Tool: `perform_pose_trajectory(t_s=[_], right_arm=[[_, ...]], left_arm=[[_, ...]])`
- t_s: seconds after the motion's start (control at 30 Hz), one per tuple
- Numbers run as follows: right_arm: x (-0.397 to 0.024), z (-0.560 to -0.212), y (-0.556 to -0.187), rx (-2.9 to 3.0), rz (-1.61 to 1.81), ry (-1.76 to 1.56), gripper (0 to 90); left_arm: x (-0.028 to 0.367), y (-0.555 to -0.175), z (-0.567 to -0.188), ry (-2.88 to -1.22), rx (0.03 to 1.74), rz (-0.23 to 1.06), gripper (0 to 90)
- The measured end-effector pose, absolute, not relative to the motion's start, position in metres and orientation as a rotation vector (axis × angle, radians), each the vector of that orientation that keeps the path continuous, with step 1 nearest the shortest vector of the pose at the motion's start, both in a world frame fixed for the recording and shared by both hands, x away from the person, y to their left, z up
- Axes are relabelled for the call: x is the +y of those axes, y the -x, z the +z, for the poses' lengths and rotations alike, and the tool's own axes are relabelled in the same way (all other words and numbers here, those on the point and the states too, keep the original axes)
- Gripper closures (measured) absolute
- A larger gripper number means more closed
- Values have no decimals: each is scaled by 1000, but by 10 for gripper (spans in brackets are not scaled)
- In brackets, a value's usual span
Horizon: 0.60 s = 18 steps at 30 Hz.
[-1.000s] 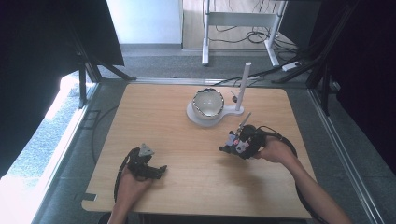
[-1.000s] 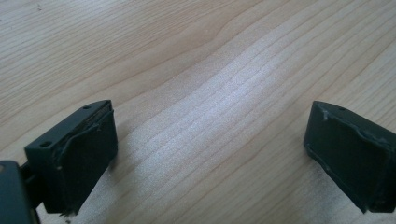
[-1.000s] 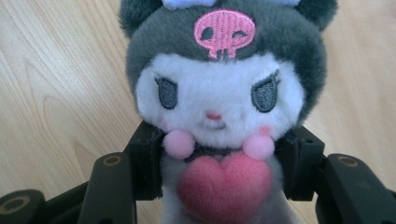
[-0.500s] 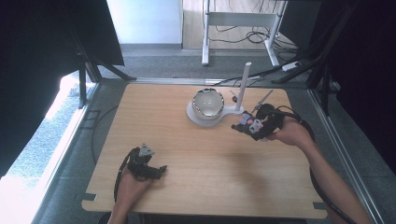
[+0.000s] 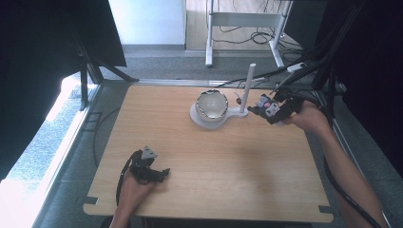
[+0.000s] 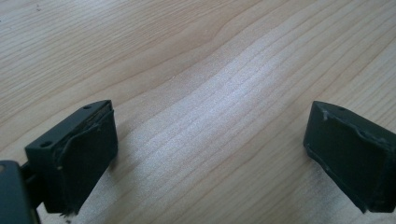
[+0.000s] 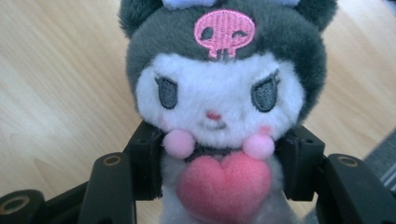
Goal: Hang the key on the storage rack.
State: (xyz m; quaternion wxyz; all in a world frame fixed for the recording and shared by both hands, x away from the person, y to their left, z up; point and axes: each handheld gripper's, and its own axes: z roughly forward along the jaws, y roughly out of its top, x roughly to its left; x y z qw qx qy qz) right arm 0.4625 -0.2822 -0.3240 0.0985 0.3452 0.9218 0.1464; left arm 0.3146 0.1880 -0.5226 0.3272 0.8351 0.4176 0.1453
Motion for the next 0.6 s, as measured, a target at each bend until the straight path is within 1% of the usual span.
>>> perform_pose_trajectory(t_s=[0.27, 0.6], right_arm=[[-291, -298, -482, 2644, 454, -1064, 431], [-295, -282, -507, 2573, 454, -1097, 431]], left_arm=[[188, -315, -522, -2189, 1093, 378, 28], [188, -315, -522, -2188, 1093, 379, 28]])
